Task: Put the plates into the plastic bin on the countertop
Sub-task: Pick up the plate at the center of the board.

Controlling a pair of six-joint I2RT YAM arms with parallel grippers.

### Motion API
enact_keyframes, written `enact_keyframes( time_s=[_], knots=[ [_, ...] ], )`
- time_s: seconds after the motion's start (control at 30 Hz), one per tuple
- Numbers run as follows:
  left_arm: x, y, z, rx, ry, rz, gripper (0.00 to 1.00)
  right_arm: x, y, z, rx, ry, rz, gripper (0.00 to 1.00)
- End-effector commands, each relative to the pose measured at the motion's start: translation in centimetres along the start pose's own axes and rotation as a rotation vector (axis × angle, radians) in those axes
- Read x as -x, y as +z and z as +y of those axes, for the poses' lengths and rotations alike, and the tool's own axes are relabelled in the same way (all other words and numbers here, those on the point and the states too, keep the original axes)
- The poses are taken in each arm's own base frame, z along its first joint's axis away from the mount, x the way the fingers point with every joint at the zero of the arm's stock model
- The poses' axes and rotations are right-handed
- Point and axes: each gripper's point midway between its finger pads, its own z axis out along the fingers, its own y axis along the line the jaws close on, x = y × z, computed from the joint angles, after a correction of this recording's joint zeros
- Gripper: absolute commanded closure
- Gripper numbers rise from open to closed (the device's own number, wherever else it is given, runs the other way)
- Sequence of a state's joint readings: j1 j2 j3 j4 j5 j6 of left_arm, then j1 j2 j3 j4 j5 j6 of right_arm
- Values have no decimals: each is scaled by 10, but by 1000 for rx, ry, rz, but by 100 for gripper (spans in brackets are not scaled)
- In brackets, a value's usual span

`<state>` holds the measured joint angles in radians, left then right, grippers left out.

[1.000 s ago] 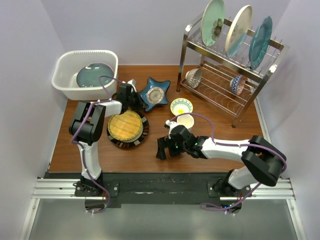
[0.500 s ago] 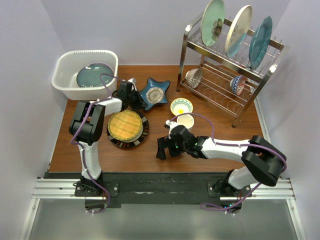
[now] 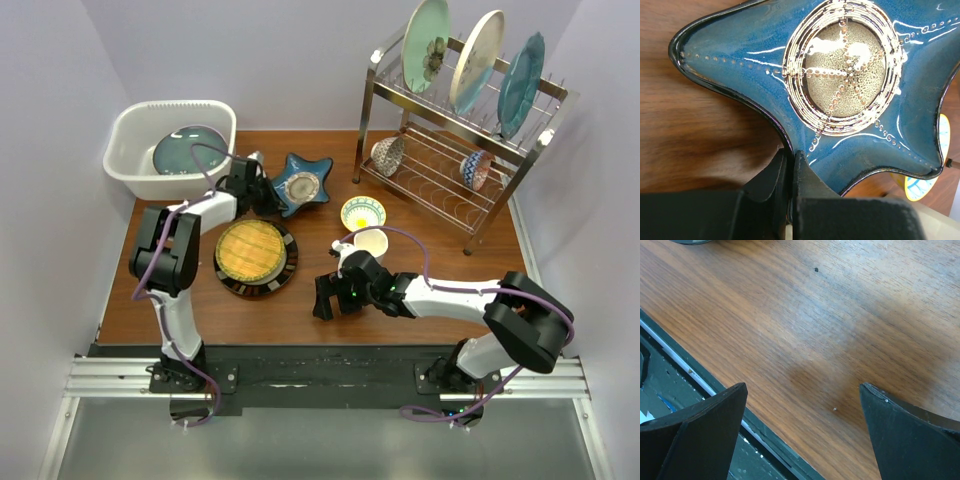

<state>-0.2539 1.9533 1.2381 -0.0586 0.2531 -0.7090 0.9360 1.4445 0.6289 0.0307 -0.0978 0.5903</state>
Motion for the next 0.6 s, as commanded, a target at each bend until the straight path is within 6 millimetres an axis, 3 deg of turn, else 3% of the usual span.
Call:
enact_keyframes(
  time_s=[0.0,0.57],
  knots=[
    [86,-58,-80,-214,109,-248,100,-2,-4,-1,-6,-5,-5,1],
    [109,-107,-116,-262,165,-299,100,1,-8,2,4,3,-19,1]
  ],
)
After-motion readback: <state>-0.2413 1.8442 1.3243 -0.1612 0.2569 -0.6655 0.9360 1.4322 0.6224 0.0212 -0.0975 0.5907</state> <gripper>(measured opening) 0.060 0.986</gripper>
